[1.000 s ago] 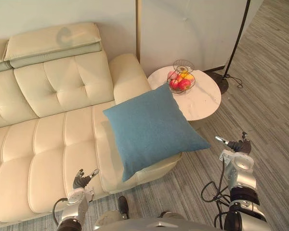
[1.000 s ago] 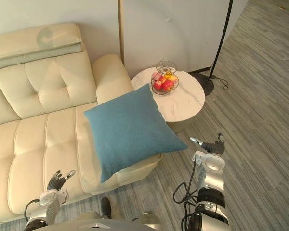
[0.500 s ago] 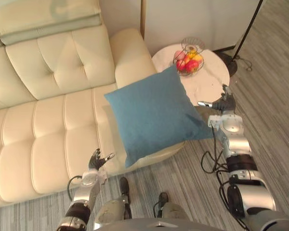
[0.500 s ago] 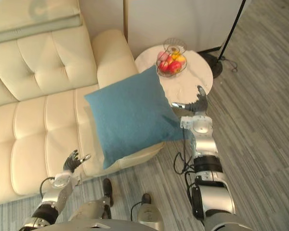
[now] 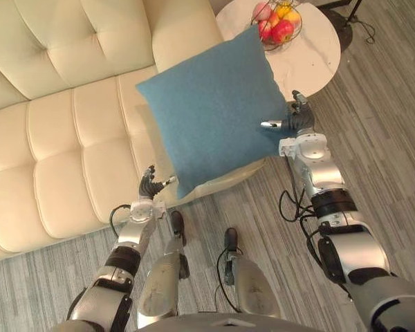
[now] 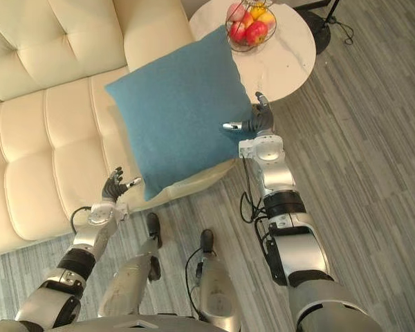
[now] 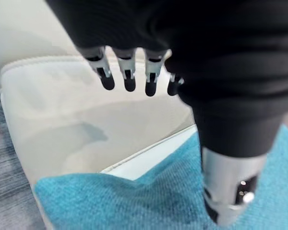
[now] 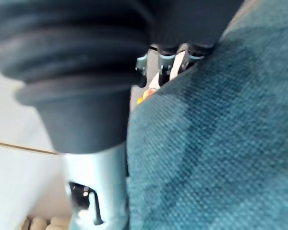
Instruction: Pick up cushions and gather them together orderly.
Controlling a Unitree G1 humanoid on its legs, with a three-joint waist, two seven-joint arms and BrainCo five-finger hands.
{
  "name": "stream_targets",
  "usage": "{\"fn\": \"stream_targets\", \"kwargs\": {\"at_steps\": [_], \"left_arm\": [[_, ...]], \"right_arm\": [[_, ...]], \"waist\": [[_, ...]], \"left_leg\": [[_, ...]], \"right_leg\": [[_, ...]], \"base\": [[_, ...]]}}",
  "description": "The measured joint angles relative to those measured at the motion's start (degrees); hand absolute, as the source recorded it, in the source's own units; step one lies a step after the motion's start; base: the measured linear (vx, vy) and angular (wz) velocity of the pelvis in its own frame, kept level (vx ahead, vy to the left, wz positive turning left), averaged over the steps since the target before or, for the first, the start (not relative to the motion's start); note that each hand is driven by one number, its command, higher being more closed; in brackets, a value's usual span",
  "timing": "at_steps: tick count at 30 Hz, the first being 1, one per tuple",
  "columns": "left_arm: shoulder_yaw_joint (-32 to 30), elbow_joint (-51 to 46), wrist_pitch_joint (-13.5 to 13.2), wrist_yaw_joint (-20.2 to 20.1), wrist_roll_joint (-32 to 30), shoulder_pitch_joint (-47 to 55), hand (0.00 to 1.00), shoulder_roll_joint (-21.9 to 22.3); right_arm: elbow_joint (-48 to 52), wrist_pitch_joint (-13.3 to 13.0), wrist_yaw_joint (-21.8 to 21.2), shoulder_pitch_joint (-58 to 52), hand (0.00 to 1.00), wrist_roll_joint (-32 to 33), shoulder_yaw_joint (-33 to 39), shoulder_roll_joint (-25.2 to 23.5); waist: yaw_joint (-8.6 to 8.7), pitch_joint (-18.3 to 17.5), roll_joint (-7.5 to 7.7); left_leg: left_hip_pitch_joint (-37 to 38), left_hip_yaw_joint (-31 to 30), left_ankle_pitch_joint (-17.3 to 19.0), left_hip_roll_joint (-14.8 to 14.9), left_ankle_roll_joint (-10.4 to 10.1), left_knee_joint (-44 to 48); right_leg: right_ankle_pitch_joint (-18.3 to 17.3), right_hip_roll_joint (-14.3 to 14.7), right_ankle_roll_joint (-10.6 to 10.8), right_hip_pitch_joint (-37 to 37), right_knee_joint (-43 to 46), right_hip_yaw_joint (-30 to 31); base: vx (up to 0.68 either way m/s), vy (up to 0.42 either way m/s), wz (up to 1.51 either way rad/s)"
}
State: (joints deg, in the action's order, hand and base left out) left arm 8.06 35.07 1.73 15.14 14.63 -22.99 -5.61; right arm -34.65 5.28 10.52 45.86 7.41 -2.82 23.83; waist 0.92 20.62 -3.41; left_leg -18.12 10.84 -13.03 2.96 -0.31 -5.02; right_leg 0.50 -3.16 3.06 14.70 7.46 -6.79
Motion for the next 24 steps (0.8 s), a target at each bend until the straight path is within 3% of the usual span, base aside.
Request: {"fn": "stream_targets", "kwargs": {"at_steps": [8,9,11,12,24], "left_arm": [[1.76,2.16,0.08,2.0,0.96,-8.1,0.0,-0.19],[1.86,2.36,0.16,2.15,0.98,-9.01,0.0,-0.27],[2.2,3.42,0.23,2.32,0.98,-10.3,0.0,-0.36],[2.25,4.44,0.36,2.47,0.99,-11.22,1.0,-0.38],[1.54,6.38,0.56,4.6,2.85,-17.04,1.0,-1.89]], "right_arm": [[-3.12,0.14,1.08,4.53,0.0,-0.57,-1.47,-1.49],[-4.25,-0.04,1.23,5.16,1.0,-0.57,-1.47,-1.95],[-5.88,0.0,1.44,5.95,1.0,-0.62,-1.53,-2.51],[-6.87,-0.04,1.49,6.47,1.0,-0.7,-1.65,-3.07],[-6.78,-0.71,1.48,7.43,1.0,-2.23,-5.58,-3.45]], "waist": [[0.0,1.91,-0.07],[0.12,2.01,-0.03],[0.17,2.06,-0.04],[0.25,2.1,-0.04],[0.71,2.52,0.05]], "left_leg": [[-2.53,0.0,-0.9,0.06,0.06,0.33],[-2.96,0.0,-1.42,0.06,0.3,0.34],[-3.21,0.03,-1.57,0.07,0.11,0.34],[-3.25,0.05,-1.5,0.14,0.0,0.33],[-5.84,0.24,-1.79,0.94,-0.66,0.33]], "right_leg": [[-0.39,-0.12,-0.05,3.82,2.55,0.11],[-0.67,-0.17,-0.11,4.63,3.31,0.13],[-1.16,-0.25,-0.17,5.44,4.37,0.2],[-1.54,-0.24,-0.29,5.8,5.0,0.21],[-3.28,0.27,-0.91,10.74,9.45,0.72]], "base": [[0.01,-0.007,-0.01],[0.05,-0.036,-0.05],[0.03,-0.036,-0.03],[0.01,-0.032,-0.02],[-0.01,-0.044,-0.02]]}}
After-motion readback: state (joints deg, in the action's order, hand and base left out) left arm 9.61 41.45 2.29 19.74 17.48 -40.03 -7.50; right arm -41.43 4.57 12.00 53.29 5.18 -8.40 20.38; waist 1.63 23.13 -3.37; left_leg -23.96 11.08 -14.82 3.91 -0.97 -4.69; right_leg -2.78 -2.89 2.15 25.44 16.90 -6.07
